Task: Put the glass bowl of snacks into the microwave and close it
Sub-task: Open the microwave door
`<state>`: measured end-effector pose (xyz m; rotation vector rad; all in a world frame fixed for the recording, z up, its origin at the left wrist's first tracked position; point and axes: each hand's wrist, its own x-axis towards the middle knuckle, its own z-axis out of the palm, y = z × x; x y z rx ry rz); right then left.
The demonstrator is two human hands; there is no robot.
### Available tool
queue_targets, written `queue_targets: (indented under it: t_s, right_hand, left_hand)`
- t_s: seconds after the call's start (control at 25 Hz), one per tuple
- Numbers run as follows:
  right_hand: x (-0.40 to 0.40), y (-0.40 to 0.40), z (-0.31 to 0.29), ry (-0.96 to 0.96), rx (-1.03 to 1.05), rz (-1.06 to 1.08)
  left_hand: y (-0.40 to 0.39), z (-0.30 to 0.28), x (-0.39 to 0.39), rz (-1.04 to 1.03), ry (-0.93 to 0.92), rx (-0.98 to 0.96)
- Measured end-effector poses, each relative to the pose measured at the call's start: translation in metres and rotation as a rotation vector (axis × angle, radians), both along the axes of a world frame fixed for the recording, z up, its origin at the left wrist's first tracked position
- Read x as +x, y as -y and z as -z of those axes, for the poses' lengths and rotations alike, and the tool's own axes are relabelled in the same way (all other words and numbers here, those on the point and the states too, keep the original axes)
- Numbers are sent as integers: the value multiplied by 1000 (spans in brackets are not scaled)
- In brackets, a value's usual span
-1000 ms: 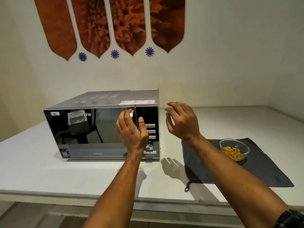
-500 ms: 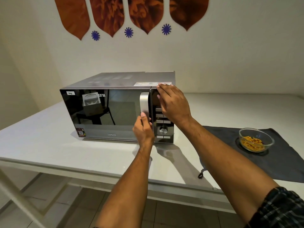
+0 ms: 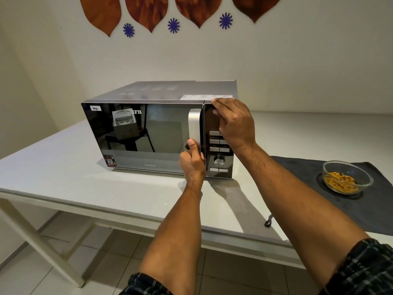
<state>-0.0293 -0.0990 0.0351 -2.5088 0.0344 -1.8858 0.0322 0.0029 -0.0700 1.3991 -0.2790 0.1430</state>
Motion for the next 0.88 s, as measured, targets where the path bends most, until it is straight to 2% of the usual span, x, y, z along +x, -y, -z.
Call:
queue_targets:
  t_s: [0.28, 0.4, 0.48, 0.6, 0.68, 0.8, 0.88]
  right_hand:
    - [7, 5, 5, 6, -39, 19]
    - [1, -1, 41, 46, -31, 13]
    - [-12, -12, 94, -2, 84, -45]
    - [-31, -31, 160, -321, 318, -102]
    - [-25, -38, 170, -429, 427, -135]
    - [-13, -42, 154, -535, 758, -204]
    - [-8, -44, 151, -669, 910, -296]
  left_hand:
    - [-7, 8, -8, -68, 60, -37]
    - [-18, 5, -18, -45, 73, -38]
    - [-26, 5, -19, -11, 102, -26]
    - [-42, -2, -15, -26, 177, 11]
    - [-55, -26, -5, -178, 234, 42]
    - [-80, -83, 16, -445, 275, 64]
    - [-96, -121, 28, -563, 319, 162]
